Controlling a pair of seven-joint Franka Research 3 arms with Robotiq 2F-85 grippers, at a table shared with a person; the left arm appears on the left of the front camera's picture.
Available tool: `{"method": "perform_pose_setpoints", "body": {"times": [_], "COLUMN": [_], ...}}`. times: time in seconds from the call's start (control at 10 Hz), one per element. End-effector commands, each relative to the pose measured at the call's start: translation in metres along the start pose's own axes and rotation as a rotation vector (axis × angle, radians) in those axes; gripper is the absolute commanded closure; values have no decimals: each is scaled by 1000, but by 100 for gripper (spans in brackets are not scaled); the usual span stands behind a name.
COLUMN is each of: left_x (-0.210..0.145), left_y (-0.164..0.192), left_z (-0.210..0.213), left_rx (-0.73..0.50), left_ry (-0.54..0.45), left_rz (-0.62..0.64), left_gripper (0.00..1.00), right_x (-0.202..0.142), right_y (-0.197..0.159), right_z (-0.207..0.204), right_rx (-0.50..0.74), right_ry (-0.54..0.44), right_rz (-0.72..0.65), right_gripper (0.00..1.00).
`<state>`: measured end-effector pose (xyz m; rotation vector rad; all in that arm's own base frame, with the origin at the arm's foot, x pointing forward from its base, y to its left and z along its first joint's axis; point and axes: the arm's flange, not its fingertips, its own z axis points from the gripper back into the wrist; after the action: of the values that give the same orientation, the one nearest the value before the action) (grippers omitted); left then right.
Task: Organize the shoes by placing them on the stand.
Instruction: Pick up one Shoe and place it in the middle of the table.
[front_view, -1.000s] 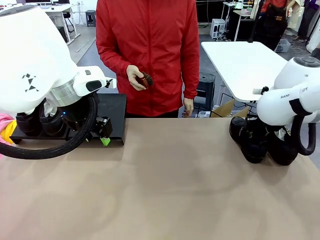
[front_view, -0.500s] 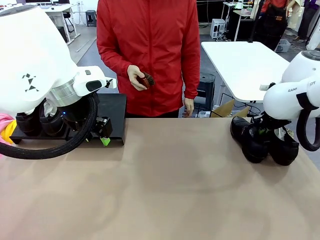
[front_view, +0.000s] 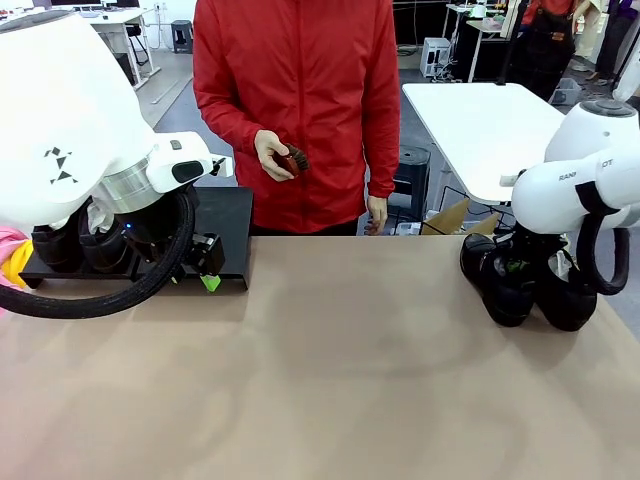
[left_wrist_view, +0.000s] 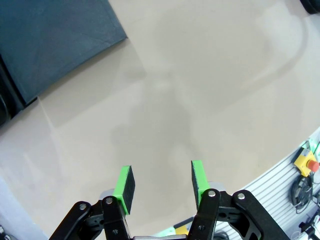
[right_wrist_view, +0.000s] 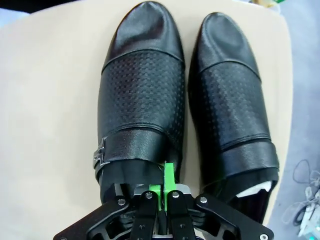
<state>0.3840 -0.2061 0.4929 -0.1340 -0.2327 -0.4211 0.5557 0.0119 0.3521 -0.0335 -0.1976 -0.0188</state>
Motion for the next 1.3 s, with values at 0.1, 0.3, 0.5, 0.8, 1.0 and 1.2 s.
{"method": "perform_pose_setpoints", "body": {"times": [0.1,0.3,0.5,0.8,1.0,1.2], "left_x": [-1,-1,-1,-1,-1,-1], "left_y": [1,1,1,1,1,1], "left_z": [3,3,3,3,3,3], "left_rx": [-1,-1,-1,-1,-1,-1], "left_ry": [4,4,4,4,4,4], "left_rz": [8,8,8,8,8,8], "left_gripper": [39,39,39,39,39,39], "right_x": [-7,-11,-22,-48,-67,-92], "right_y": [5,6,12,30,54,103], "right_z": [-26,-12,32,97,123,138], "right_rx": [7,-30,-58,32,146,195], "right_ry": [84,65,-8,-55,-81,-105], "right_rz": [42,-17,-135,-241,-240,-222], "right_gripper": [100,100,100,100,100,100]}}
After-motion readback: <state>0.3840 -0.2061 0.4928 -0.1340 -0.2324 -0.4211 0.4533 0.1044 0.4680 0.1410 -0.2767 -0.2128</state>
